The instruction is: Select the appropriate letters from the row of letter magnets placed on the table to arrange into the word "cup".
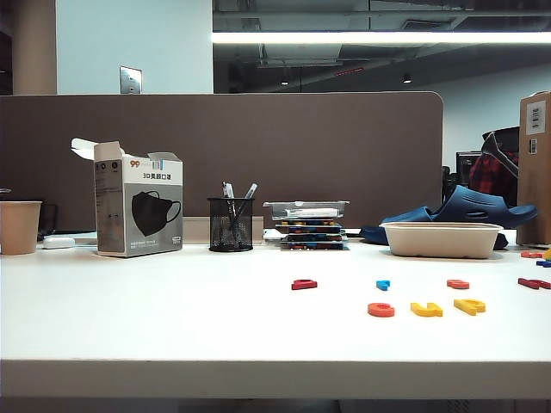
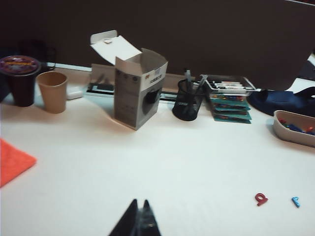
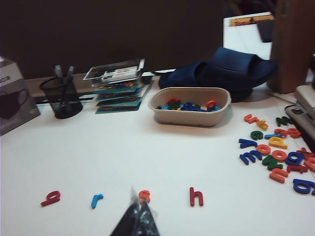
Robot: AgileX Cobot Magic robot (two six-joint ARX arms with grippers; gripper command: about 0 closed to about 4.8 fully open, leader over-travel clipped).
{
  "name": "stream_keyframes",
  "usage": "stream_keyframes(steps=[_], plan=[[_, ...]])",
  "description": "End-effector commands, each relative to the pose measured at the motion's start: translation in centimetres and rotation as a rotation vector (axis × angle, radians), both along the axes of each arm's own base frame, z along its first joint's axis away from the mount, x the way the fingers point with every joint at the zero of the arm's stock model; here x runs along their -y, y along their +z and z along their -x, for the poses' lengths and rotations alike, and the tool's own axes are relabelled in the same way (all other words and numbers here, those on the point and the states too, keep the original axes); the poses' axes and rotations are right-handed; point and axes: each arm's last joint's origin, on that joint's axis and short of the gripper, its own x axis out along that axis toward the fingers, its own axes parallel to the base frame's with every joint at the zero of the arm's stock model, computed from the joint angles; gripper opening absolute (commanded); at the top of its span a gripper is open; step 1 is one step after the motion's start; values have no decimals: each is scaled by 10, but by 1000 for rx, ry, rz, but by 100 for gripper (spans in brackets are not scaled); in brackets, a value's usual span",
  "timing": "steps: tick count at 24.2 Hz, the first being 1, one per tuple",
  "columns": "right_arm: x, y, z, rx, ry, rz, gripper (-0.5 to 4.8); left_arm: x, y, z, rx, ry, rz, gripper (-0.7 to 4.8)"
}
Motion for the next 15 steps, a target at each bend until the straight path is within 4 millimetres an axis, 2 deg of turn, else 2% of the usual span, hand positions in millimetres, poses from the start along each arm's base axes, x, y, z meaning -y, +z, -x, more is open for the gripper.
stream_keyframes(steps=[1,4,13,15], plan=[[0,-5,-2,41,-7,7,-6,3,-13,-6,47,-72,10,-5],[1,-18,-3,61,-32,9,-6,4,-36,-10,58,-93,14,-5],[1,-34,-4,104,-51,12,-6,5,-63,-6,161,-142,15,-5],[2,-38,-6,94,-70,13,-6,6,-68,-11,158,-143,13,-5]])
